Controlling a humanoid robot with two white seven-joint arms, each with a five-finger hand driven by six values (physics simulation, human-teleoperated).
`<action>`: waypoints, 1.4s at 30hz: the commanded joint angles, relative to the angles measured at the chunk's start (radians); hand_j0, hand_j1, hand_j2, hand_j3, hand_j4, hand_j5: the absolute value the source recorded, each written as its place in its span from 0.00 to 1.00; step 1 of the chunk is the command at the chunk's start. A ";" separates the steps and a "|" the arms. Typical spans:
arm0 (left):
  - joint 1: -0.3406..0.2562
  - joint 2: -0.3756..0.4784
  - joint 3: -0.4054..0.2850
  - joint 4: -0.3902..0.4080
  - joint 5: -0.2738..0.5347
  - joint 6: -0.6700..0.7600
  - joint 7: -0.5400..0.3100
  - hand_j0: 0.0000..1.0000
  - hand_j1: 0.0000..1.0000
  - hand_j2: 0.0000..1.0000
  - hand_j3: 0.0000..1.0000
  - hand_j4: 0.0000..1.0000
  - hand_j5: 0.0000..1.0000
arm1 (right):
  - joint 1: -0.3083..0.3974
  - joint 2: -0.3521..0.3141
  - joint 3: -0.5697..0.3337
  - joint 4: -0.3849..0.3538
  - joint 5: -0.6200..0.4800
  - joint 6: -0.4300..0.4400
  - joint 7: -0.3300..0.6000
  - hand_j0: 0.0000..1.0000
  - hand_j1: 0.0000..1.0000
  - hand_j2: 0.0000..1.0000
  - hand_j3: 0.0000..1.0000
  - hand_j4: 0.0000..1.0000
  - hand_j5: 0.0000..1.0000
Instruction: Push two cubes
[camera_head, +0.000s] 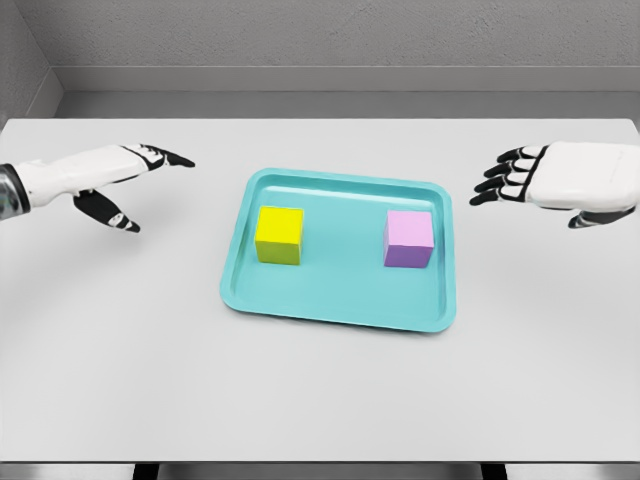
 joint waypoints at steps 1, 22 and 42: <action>-0.002 0.001 -0.015 0.000 0.006 0.002 -0.005 1.00 1.00 1.00 1.00 1.00 1.00 | 0.000 0.003 0.000 -0.002 -0.003 0.003 0.000 1.00 1.00 1.00 1.00 1.00 1.00; -0.216 -0.123 -0.299 -0.062 -0.114 0.002 -0.076 0.21 0.21 0.21 0.21 0.21 0.21 | -0.198 0.174 0.371 0.133 0.099 0.003 0.000 0.00 0.00 0.00 0.00 0.00 0.00; -0.218 -0.186 -0.314 -0.034 -0.150 0.002 -0.076 0.19 0.19 0.19 0.19 0.19 0.19 | -0.238 0.342 0.453 0.372 0.140 0.003 0.000 0.00 0.00 0.00 0.00 0.00 0.00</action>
